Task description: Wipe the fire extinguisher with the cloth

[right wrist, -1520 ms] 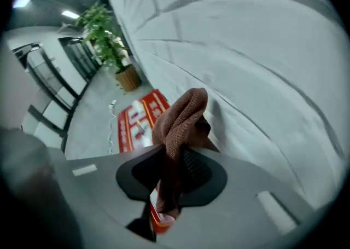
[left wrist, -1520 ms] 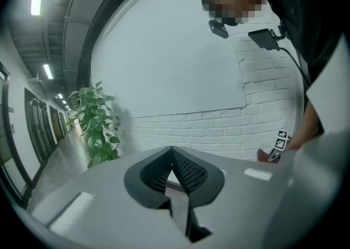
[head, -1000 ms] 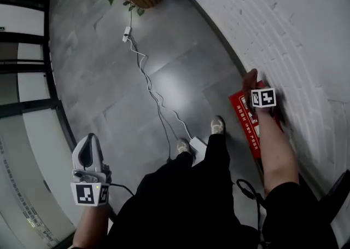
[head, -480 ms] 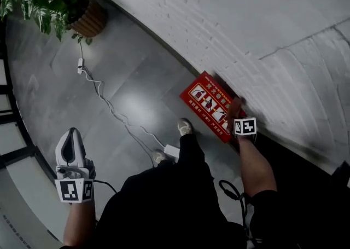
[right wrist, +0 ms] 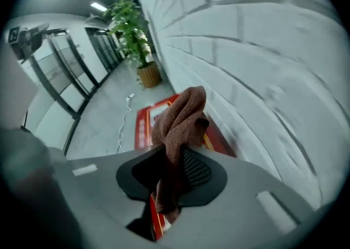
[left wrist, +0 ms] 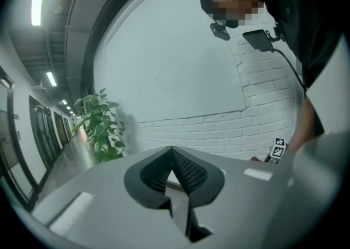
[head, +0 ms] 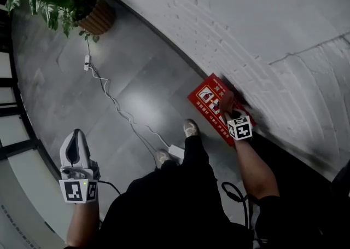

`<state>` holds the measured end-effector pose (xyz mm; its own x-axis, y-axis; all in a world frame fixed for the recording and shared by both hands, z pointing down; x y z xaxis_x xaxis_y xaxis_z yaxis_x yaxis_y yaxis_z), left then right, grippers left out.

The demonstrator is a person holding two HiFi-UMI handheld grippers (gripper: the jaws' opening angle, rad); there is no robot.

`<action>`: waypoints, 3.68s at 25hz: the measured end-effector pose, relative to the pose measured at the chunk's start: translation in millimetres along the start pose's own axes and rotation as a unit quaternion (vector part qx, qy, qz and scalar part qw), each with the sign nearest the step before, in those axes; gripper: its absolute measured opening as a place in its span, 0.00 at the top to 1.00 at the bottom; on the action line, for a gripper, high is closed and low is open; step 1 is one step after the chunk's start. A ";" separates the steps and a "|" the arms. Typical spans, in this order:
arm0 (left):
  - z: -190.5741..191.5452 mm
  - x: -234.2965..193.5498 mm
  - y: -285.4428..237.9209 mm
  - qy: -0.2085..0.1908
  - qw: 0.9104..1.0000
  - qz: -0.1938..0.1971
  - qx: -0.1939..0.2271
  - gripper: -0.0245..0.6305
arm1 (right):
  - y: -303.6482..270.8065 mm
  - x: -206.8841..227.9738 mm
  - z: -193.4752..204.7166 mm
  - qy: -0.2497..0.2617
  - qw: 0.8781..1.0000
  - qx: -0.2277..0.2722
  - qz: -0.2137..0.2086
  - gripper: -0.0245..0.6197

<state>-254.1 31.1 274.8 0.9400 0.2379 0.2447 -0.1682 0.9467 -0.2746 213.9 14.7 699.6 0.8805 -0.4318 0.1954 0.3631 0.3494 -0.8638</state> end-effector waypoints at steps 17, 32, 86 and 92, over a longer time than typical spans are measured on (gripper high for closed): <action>16.4 -25.0 51.5 0.014 0.997 -0.068 -0.034 0.96 | -67.3 -9.3 -27.0 0.005 0.997 -0.070 -0.026 0.85; -1.1 26.8 -16.8 0.027 0.998 0.054 0.021 0.96 | 65.0 39.4 141.5 -0.135 0.988 -0.048 0.064 0.85; 56.3 -64.9 146.0 0.010 0.984 -0.152 -0.091 0.96 | -139.0 -104.6 -99.1 0.099 0.982 -0.126 -0.101 0.86; 55.5 -57.0 132.6 0.025 0.989 -0.132 -0.067 0.96 | -93.9 -74.4 -32.2 0.051 0.988 -0.127 -0.068 0.86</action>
<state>-346.5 155.1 276.0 0.9599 -0.0283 0.2788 0.1229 0.9367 -0.3280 104.4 -12.8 751.2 0.7895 -0.5457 0.2811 0.3763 0.0685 -0.9240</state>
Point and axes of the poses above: the fingertips, and each gripper's own axes: y backward along the fingers, x to its right, z out of its underside, the point moved 1 cm from there along y, backward along the fingers, and after that the axes turned 1 degree about -z, right-handed, at the moved point
